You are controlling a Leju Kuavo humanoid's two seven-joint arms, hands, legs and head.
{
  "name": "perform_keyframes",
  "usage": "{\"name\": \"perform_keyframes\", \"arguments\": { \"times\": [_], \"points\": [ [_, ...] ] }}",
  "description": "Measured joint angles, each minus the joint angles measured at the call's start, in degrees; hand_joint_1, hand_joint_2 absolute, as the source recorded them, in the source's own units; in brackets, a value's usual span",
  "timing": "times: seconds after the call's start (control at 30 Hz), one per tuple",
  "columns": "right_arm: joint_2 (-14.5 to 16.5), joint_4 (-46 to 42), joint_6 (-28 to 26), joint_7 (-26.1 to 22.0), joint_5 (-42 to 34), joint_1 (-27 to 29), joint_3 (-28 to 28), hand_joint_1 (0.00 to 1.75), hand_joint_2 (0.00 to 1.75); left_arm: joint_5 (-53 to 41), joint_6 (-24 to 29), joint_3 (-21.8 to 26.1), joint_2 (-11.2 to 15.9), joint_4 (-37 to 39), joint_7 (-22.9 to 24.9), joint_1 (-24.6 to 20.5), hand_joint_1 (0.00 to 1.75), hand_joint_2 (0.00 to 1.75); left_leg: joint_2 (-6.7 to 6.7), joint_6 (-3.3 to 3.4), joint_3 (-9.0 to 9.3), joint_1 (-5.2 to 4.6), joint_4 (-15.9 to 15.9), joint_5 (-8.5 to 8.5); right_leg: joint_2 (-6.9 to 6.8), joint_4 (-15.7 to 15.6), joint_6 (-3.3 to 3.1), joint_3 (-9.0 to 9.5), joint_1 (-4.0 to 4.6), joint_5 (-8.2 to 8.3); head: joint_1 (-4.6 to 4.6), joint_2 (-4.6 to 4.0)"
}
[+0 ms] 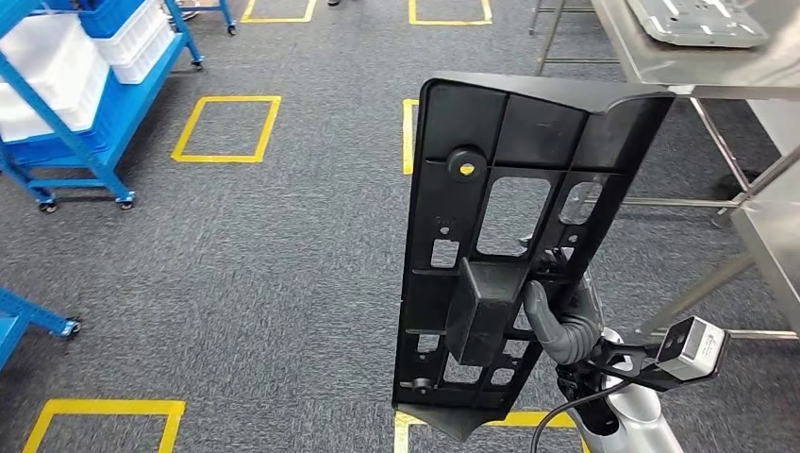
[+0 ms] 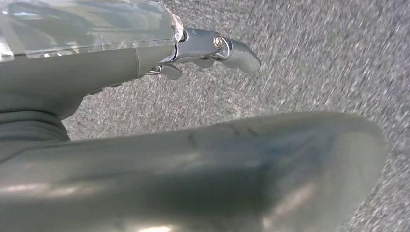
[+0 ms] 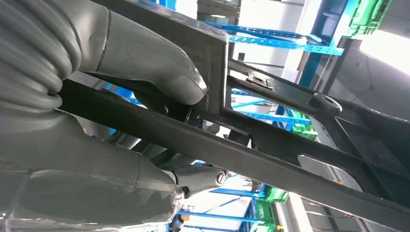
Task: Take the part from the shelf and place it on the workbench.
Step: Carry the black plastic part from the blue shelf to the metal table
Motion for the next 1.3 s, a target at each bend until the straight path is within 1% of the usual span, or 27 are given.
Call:
{"name": "perform_keyframes", "arguments": {
  "times": [0.03, 0.07, 0.13, 0.2, 0.27, 0.3, 0.37, 0.4, 0.43, 0.47, 0.5, 0.53, 0.6, 0.67, 0.7, 0.77, 0.8, 0.83, 0.9, 0.97, 1.0, 1.03, 1.07, 1.1, 1.17, 1.23, 1.3],
  "points": [
    [0.0, 0.2, 0.4, 0.1, -0.1, 0.0, 0.0, 1.75, 1.75, 0.0, 0.1, 0.1, -0.1, 0.0, 0.0, 0.1, 0.0, 0.0, -0.11, 0.13, 0.37, 0.0, -1.3, 1.45, 0.71, 0.0, 0.01, 0.05, 0.04, 0.01, 0.0, 0.0],
    [0.0, 0.3, 0.7, 0.1, -0.2, 0.0, 0.0, 1.75, 1.75, 0.1, 0.1, 0.2, -0.2, 0.0, 0.0, 0.1, 0.0, 0.0, -0.56, 0.34, 1.76, 0.0, -4.7, 3.74, 1.41, 0.1, 0.05, 0.13, 0.04, 0.01, 0.0, 0.0],
    [0.1, 0.4, 1.1, 0.1, -0.3, -0.1, 0.0, 1.75, 1.75, 0.2, 0.3, 0.6, -0.2, 0.0, 0.0, 0.2, 0.0, 0.0, -3.05, 0.87, 5.24, 0.03, -13.0, 7.56, 2.71, 0.3, 0.29, 0.09, 0.02, 0.02, 0.0, 0.0],
    [0.1, 0.5, 1.5, 0.1, -0.4, -0.2, 0.0, 1.75, 1.75, 0.2, 0.3, 0.9, -0.2, 0.0, 0.0, 0.2, 0.0, 0.0, -4.63, 1.26, 6.82, -0.06, -16.8, 8.48, 3.9, 0.4, 0.94, -0.34, -0.16, 0.23, -0.01, 0.0],
    [0.2, 0.5, 2.0, 0.2, -0.4, -0.3, 0.0, 1.75, 1.75, 0.2, 0.3, 1.0, -0.3, 0.0, 0.0, 0.0, 0.0, 0.0, -3.61, 1.75, 7.03, -0.11, -17.3, 8.67, 4.95, 0.3, 1.78, -0.75, -0.38, 0.57, -0.01, 0.0],
    [0.2, 0.5, 2.3, 0.2, -0.3, -0.3, -0.1, 1.75, 1.75, 0.1, 0.4, 1.1, -0.3, 0.0, 0.1, -0.1, 0.0, 0.0, -2.9, 2.12, 7.17, -0.07, -17.7, 8.95, 4.43, 0.5, 2.08, -0.96, -0.35, 0.41, 0.0, 0.0],
    [0.2, 0.5, 2.7, 0.3, -0.3, -0.5, -0.2, 1.75, 1.75, -0.1, 0.3, 1.1, -0.3, 0.0, 0.1, 0.0, 0.0, 0.0, -1.42, 2.84, 7.42, 0.06, -18.5, 9.45, 1.48, 3.7, 2.51, -2.53, -0.17, -1.7, 0.01, 0.0],
    [0.2, 0.5, 2.8, 0.3, -0.3, -0.6, -0.3, 1.75, 1.75, -0.3, 0.3, 1.1, -0.3, 0.0, 0.1, 0.0, 0.0, 0.0, -0.69, 3.03, 7.44, -0.1, -18.6, 9.5, -0.26, 7.1, 2.66, -4.14, -0.18, -3.56, 0.01, 0.0],
    [0.2, 0.5, 2.9, 0.3, -0.3, -0.6, -0.4, 1.75, 1.75, -0.4, 0.2, 1.1, -0.3, 0.0, 0.1, 0.1, 0.0, 0.0, 0.02, 3.15, 7.39, -0.19, -18.6, 9.49, -1.2, 11.1, 2.84, -6.06, -0.3, -5.44, 0.0, 0.0],
    [0.2, 0.5, 3.0, 0.4, -0.3, -0.5, -0.6, 1.75, 1.75, -0.4, 0.2, 1.1, -0.3, 0.0, 0.2, 0.1, 0.0, 0.0, 0.76, 3.17, 7.34, -0.26, -18.5, 9.45, -1.6, 14.5, 3.01, -7.72, -0.45, -6.68, 0.0, 0.0],
    [0.2, 0.5, 3.0, 0.4, -0.4, -0.4, -0.8, 1.75, 1.75, -0.5, 0.2, 1.1, -0.3, 0.0, 0.2, 0.2, 0.0, 0.0, 1.48, 3.15, 7.32, -0.29, -18.5, 9.4, -1.79, 16.3, 3.16, -8.56, -0.6, -6.94, 0.0, 0.0],
    [0.2, 0.5, 3.0, 0.5, -0.4, -0.3, -0.9, 1.75, 1.75, -0.6, 0.2, 1.1, -0.3, 0.0, 0.2, 0.1, 0.0, 0.0, 2.17, 3.08, 7.33, -0.29, -18.5, 9.33, -2.01, 15.7, 3.28, -8.15, -0.71, -6.07, 0.0, 0.0],
    [0.2, 0.5, 3.0, 0.6, -0.4, -0.3, -1.1, 1.75, 1.75, -0.7, 0.2, 1.1, -0.4, 0.0, 0.3, 0.0, 0.0, 0.0, 3.39, 2.76, 7.48, -0.33, -18.3, 9.08, -3.6, 8.3, 3.35, -4.07, -0.8, -2.6, 0.0, 0.0],
    [0.2, 0.5, 3.0, 0.7, -0.4, -0.3, -1.3, 1.75, 1.75, -0.7, 0.2, 1.1, -0.4, 0.0, 0.3, 0.0, 0.0, 0.0, 4.32, 2.17, 7.63, -0.62, -18.0, 8.65, -5.9, 1.7, 2.86, -0.45, -0.53, -0.58, 0.0, 0.0],
    [0.2, 0.5, 3.0, 0.7, -0.4, -0.3, -1.4, 1.75, 1.75, -0.7, 0.2, 1.1, -0.4, 0.0, 0.3, 0.0, 0.0, 0.0, 4.79, 1.82, 7.71, -0.77, -17.8, 8.47, -6.43, 0.4, 2.51, 0.18, -0.35, -0.41, 0.0, 0.0],
    [0.2, 0.5, 3.1, 0.7, -0.4, -0.3, -1.5, 1.75, 1.75, -0.7, 0.2, 1.1, -0.5, 0.0, 0.3, -0.1, 0.0, 0.0, 5.85, 1.18, 7.91, -0.79, -17.8, 8.23, -5.28, 0.3, 1.77, -0.07, -0.15, -0.38, 0.0, 0.0],
    [0.3, 0.5, 3.0, 0.7, -0.4, -0.3, -1.5, 1.75, 1.75, -0.7, 0.2, 1.1, -0.5, 0.0, 0.3, -0.2, 0.0, 0.0, 5.61, 0.82, 7.95, -0.66, -17.5, 7.91, -4.64, 0.2, 1.42, -0.1, -0.21, -0.26, 0.0, 0.0],
    [0.3, 0.5, 3.0, 0.7, -0.4, -0.3, -1.6, 1.75, 1.75, -0.8, 0.1, 1.1, -0.5, 0.0, 0.2, -0.2, 0.0, 0.0, 4.62, 0.53, 7.66, -0.49, -16.6, 7.08, -4.01, 0.1, 1.03, -0.09, -0.31, -0.12, 0.0, 0.0],
    [0.3, 0.4, 3.0, 0.7, -0.4, -0.4, -1.6, 1.75, 1.75, -0.9, 0.1, 1.1, -0.5, 0.0, 0.2, -0.2, 0.0, 0.0, 1.59, 0.14, 5.37, -0.12, -11.2, 3.75, -2.84, -0.1, 0.4, -0.09, -0.43, 0.1, 0.0, 0.0],
    [0.4, 0.4, 3.0, 0.8, -0.4, -0.3, -1.6, 1.75, 1.75, -1.0, 0.1, 1.1, -0.5, 0.0, 0.2, 0.0, 0.0, 0.0, 0.2, 0.02, 1.5, -0.01, -3.0, 0.19, -1.46, 0.0, 0.1, -0.2, -0.24, 0.18, 0.0, 0.0],
    [0.4, 0.4, 3.0, 0.8, -0.4, -0.2, -1.6, 1.75, 1.75, -1.0, 0.0, 1.1, -0.5, 0.0, 0.2, 0.1, 0.0, 0.0, 0.02, 0.04, 0.16, -0.01, -0.4, -0.33, -0.66, 0.0, 0.05, -0.22, -0.13, 0.21, 0.0, 0.0],
    [0.4, 0.4, 3.0, 0.8, -0.3, -0.2, -1.6, 1.75, 1.75, -1.1, 0.0, 1.1, -0.5, 0.0, 0.2, 0.1, 0.0, 0.0, -0.06, 0.13, -0.13, -0.01, -0.1, 0.41, 0.13, 0.0, 0.04, -0.18, -0.04, 0.22, 0.0, 0.0],
    [0.5, 0.5, 3.0, 0.8, -0.3, -0.2, -1.6, 1.75, 1.75, -1.1, 0.0, 1.1, -0.5, 0.0, 0.2, 0.1, 0.0, 0.0, -0.26, 0.3, 0.74, -0.01, -2.4, 2.24, 0.91, 0.1, 0.05, -0.11, 0.0, 0.22, 0.0, 0.0],
    [0.5, 0.5, 3.0, 0.8, -0.3, -0.2, -1.6, 1.75, 1.75, -1.1, -0.1, 1.1, -0.5, 0.0, 0.2, 0.0, 0.0, 0.0, -0.9, 0.54, 2.44, 0.0, -6.4, 4.66, 1.66, 0.1, 0.09, -0.04, 0.01, 0.2, 0.0, 0.0],
    [0.6, 0.5, 3.0, 0.8, -0.2, -0.4, -1.6, 1.75, 1.75, -1.1, -0.1, 1.1, -0.5, 0.0, 0.3, 0.0, 0.0, 0.0, -3.6, 1.06, 5.64, 0.04, -14.0, 7.78, 2.95, 0.3, 0.4, -0.16, -0.01, 0.27, 0.0, 0.0],
    [0.7, 0.6, 3.0, 0.9, 0.0, -0.4, -1.5, 1.75, 1.75, -1.2, 0.0, 1.1, -0.5, 0.0, 0.3, -0.1, 0.0, 0.0, -5.12, 1.43, 6.64, -0.03, -16.6, 8.21, 4.11, 0.4, 1.07, -0.64, -0.18, 0.53, 0.0, 0.0],
    [0.8, 0.6, 3.0, 0.9, 0.1, -0.4, -1.5, 1.75, 1.75, -1.2, 0.0, 1.1, -0.5, 0.0, 0.3, -0.4, 0.0, 0.0, -4.14, 1.9, 6.74, -0.13, -16.8, 8.45, 5.28, 0.2, 1.89, -1.01, -0.36, 0.89, 0.0, 0.0]
  ]
}}
